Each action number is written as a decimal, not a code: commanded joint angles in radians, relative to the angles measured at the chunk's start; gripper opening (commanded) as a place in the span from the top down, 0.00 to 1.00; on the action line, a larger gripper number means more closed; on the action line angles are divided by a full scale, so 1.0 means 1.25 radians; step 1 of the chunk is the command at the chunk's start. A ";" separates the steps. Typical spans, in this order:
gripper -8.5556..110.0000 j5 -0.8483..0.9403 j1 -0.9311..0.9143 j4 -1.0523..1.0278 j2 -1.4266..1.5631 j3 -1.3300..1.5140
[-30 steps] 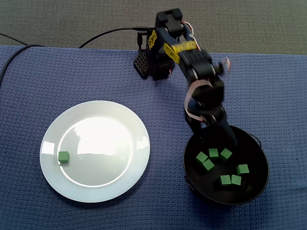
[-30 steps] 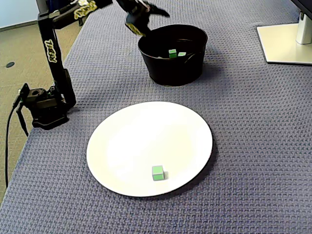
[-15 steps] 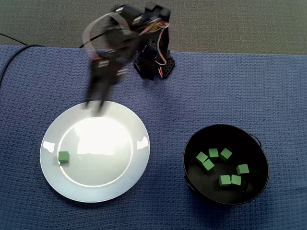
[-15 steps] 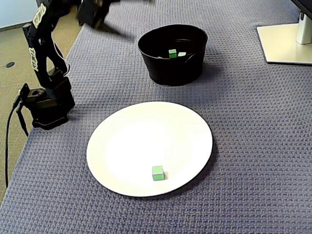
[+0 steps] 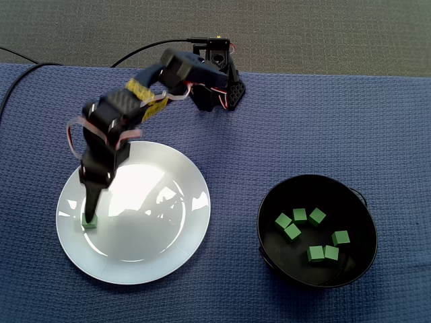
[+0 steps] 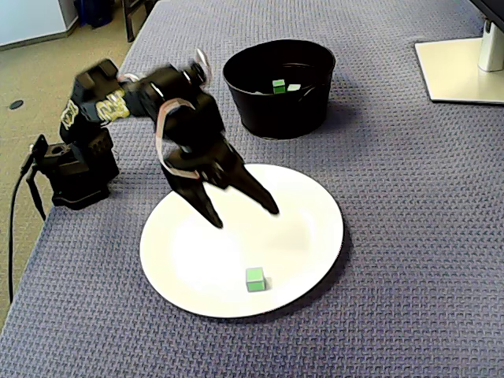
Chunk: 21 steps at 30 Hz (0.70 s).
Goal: Pick up the items on the white plate and put them in the black container.
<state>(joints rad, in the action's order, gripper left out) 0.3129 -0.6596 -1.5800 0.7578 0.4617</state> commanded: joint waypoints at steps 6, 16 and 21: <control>0.62 0.011 0.036 -0.077 -0.207 -0.315; 0.65 0.133 -0.023 -0.037 -0.288 -0.367; 0.65 0.200 -0.038 -0.007 -0.314 -0.409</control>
<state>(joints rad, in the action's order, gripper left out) 0.5016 -0.6903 -1.6153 0.3528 0.0261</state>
